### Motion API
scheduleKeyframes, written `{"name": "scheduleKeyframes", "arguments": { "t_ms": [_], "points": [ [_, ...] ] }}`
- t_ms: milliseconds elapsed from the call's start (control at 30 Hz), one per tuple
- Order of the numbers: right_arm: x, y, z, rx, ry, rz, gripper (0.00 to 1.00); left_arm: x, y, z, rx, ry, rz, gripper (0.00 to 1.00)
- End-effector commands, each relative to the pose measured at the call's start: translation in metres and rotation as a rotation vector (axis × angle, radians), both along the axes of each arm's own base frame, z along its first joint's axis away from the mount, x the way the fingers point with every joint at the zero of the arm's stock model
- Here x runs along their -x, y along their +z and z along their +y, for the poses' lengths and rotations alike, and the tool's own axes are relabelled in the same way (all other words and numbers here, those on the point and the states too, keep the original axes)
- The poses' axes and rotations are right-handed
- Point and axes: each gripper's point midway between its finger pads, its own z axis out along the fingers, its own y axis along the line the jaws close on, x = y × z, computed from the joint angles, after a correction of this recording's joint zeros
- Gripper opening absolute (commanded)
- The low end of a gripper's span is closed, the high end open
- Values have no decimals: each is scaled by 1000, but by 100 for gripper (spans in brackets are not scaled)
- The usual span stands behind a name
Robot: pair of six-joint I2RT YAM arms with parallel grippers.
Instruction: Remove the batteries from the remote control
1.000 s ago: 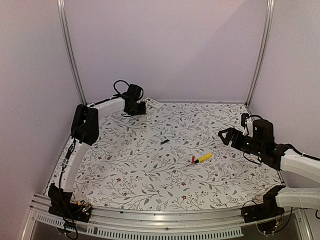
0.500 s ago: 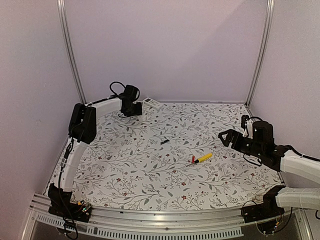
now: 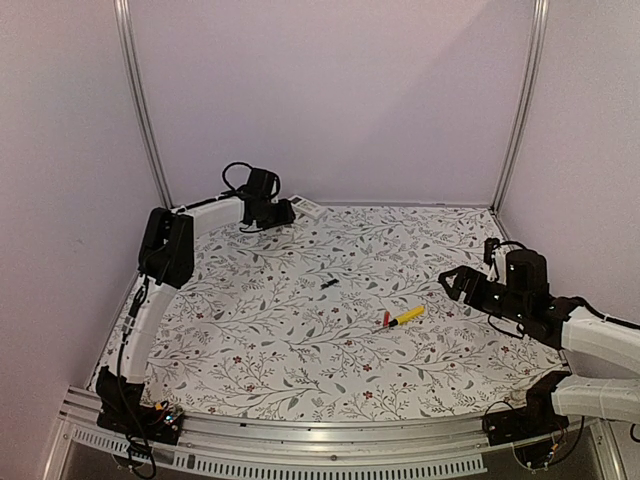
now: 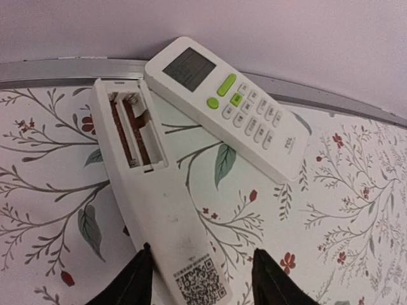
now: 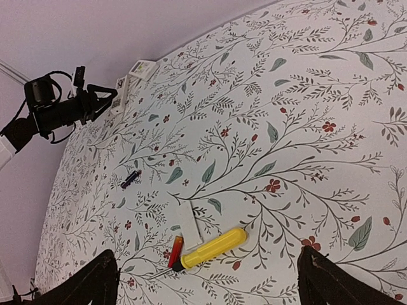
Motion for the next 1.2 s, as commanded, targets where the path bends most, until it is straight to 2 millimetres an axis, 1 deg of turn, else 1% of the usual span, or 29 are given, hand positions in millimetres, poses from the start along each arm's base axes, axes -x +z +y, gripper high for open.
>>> {"name": "scheduleKeyframes", "arguments": {
  "t_ms": [0, 200, 300, 500, 733, 867, 900, 1000, 1100, 1133, 1167],
  "points": [
    [5, -11, -7, 15, -26, 29, 97, -5, -18, -18, 77, -43, 5, 53],
    [6, -14, -9, 19, -32, 37, 97, -7, -24, -29, 137, -63, 7, 53],
    [6, -14, -10, 21, -37, 36, 97, -6, -27, -39, 172, -90, 5, 52],
    [4, -11, -9, 17, -37, 31, 97, -7, -17, -60, 253, -153, -34, 53],
    [4, -13, -9, 14, -39, 35, 96, -11, -11, -76, 351, -206, -75, 53],
    [3, -14, -9, 15, -40, 39, 96, -10, -10, -86, 378, -232, -85, 53],
    [3, -14, -9, 14, -40, 41, 96, -12, -3, -88, 389, -243, -117, 53],
    [3, -12, -9, 13, -40, 36, 97, -11, 6, -89, 372, -265, -144, 53],
    [2, -9, -8, 19, -35, 26, 97, -7, 30, -86, 330, -283, -194, 55],
    [0, -7, -13, 35, -58, 16, 98, -4, 43, -83, 316, -288, -218, 56],
    [-2, -4, -14, 50, -63, 5, 99, 0, 52, -80, 299, -297, -235, 58]
  ]
}}
